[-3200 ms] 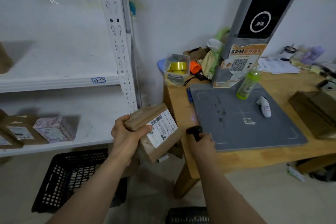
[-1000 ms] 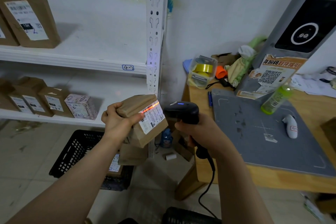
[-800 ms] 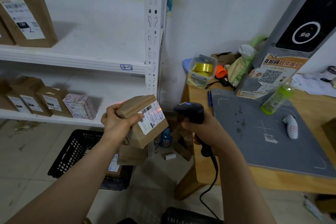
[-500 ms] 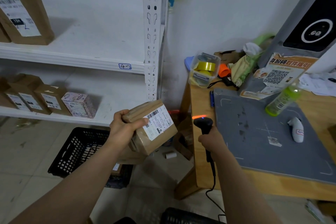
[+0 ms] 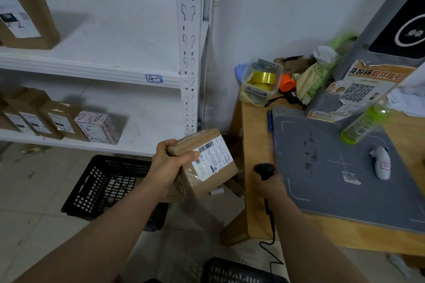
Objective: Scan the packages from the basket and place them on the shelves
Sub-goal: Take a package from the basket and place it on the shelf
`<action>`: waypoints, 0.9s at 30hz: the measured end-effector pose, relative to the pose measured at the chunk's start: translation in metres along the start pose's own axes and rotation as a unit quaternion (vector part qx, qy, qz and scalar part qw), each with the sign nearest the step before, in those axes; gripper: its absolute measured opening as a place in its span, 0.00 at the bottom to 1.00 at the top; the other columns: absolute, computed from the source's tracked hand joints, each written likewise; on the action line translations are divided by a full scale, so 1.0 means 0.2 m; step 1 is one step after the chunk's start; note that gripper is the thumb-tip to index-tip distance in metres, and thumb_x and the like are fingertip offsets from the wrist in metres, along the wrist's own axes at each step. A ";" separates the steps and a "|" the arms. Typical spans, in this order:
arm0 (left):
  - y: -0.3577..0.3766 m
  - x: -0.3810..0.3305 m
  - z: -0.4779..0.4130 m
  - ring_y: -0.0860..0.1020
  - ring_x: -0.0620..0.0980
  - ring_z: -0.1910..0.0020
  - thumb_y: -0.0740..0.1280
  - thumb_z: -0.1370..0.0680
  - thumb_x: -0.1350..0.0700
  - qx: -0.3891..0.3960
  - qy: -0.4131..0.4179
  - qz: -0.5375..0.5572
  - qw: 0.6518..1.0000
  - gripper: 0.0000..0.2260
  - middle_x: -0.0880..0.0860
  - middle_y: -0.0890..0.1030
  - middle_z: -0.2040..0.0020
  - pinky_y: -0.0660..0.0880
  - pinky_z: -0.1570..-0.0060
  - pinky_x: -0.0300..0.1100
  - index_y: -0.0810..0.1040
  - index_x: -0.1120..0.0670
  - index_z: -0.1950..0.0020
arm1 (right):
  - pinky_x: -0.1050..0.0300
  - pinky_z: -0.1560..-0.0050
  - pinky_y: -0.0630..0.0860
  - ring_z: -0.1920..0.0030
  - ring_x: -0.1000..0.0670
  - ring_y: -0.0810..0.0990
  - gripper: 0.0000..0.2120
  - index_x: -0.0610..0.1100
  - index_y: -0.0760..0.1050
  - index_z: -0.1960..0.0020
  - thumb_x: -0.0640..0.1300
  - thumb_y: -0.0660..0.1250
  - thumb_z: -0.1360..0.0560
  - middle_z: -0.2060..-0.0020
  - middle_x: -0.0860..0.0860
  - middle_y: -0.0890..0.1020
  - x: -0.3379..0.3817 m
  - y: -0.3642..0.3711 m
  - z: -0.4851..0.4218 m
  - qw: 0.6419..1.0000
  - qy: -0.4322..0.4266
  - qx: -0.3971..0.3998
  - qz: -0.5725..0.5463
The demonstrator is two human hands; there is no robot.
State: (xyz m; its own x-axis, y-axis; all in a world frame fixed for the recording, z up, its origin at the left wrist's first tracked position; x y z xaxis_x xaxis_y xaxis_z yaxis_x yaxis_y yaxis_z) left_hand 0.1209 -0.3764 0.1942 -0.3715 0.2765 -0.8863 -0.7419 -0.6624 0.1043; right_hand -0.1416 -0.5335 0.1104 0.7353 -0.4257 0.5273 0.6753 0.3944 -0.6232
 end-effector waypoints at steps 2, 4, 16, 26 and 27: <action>0.00 0.01 0.00 0.81 0.52 0.47 0.80 0.32 0.58 0.003 -0.002 0.006 1.000 0.34 0.53 0.78 0.38 0.75 0.59 0.43 0.68 0.49 0.32 | 0.47 0.48 0.77 0.46 0.41 0.76 0.34 0.39 0.49 0.19 0.36 0.62 0.20 0.37 0.38 0.75 -0.01 -0.01 0.04 1.000 0.017 0.009 0.025; 0.01 0.01 0.01 0.81 0.52 0.47 0.79 0.30 0.59 0.007 -0.002 0.009 1.000 0.32 0.53 0.78 0.38 0.75 0.60 0.42 0.67 0.49 0.31 | 0.47 0.49 0.76 0.46 0.40 0.76 0.35 0.38 0.46 0.18 0.37 0.61 0.19 0.36 0.37 0.74 -0.03 -0.02 0.05 0.999 0.023 0.006 0.047; -0.03 -0.10 0.10 0.81 0.53 0.45 0.78 0.29 0.58 0.037 0.027 0.072 0.996 0.29 0.54 0.79 0.39 0.76 0.57 0.46 0.68 0.49 0.32 | 0.51 0.52 0.80 0.50 0.49 0.79 0.20 0.48 0.69 0.30 0.47 0.67 0.20 0.41 0.47 0.77 0.33 -0.10 0.31 0.987 -0.146 -0.057 -0.034; -0.38 -0.30 0.19 0.82 0.58 0.42 0.83 0.41 0.48 -0.026 0.079 0.137 0.987 0.40 0.56 0.82 0.39 0.79 0.46 0.60 0.72 0.49 0.32 | 0.41 0.42 0.81 0.42 0.40 0.83 0.25 0.50 0.75 0.35 0.65 0.66 0.23 0.39 0.43 0.81 0.82 0.18 0.82 0.896 -0.188 0.332 -0.227; -0.43 -0.32 0.19 0.81 0.60 0.41 0.83 0.41 0.47 -0.029 0.089 0.145 0.985 0.40 0.57 0.83 0.40 0.78 0.45 0.61 0.72 0.51 0.32 | 0.41 0.41 0.81 0.42 0.41 0.83 0.25 0.51 0.74 0.34 0.64 0.68 0.24 0.39 0.43 0.81 0.89 0.21 0.87 0.888 -0.215 0.348 -0.210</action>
State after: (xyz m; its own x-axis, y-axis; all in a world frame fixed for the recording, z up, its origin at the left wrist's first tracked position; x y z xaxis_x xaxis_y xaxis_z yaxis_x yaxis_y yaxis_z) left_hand 0.1879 -0.3101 0.2598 -0.4556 -0.0539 -0.8885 -0.5842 -0.7350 0.3442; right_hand 0.0273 -0.4506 0.2788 0.2640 -0.3633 0.8935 0.6574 0.7456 0.1089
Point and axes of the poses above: each hand's wrist, its own z-axis away from the middle knuckle, its own y-axis out of the palm, x = y × z, the point moved 5 cm from there along -z, towards the middle knuckle
